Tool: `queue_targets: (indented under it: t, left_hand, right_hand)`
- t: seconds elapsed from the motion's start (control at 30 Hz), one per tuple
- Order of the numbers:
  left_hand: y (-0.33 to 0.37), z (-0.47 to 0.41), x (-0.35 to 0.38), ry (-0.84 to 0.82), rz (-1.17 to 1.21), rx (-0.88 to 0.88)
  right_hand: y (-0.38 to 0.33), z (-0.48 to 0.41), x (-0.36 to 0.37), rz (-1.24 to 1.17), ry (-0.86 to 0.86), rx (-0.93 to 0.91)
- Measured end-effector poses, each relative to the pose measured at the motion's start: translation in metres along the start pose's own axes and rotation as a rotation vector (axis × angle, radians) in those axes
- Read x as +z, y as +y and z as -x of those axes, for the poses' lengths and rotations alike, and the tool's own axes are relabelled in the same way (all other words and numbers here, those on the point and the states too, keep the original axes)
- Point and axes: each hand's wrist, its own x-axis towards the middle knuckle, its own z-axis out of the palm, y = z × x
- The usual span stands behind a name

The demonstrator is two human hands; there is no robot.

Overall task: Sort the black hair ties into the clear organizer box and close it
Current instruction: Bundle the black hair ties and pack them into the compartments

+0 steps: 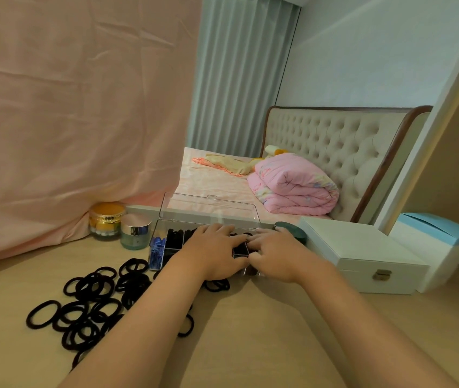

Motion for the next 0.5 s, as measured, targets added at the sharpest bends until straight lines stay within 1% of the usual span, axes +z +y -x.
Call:
queue_targets:
  t: [0.1,0.17,0.37,0.43,0.5]
  left_hand:
    - [0.0,0.0,-0.002,-0.007,0.018,0.002]
    - [0.0,0.0,-0.004,0.012,0.039,0.008]
    - [-0.002,0.01,-0.016,0.083,0.153,0.002]
    - [-0.005,0.021,-0.023,0.122,0.175,-0.014]
    - [-0.011,0.038,-0.03,0.179,0.138,-0.037]
  right_hand:
    - [-0.001,0.013,-0.008,-0.213,0.149,0.042]
    - [-0.002,0.022,-0.009,-0.302,0.227,0.046]
    - [-0.014,0.032,-0.003,-0.376,0.396,-0.035]
    - [-0.024,0.034,-0.002,-0.35,0.416,-0.086]
    - [-0.038,0.034,0.003,-0.302,0.407,-0.143]
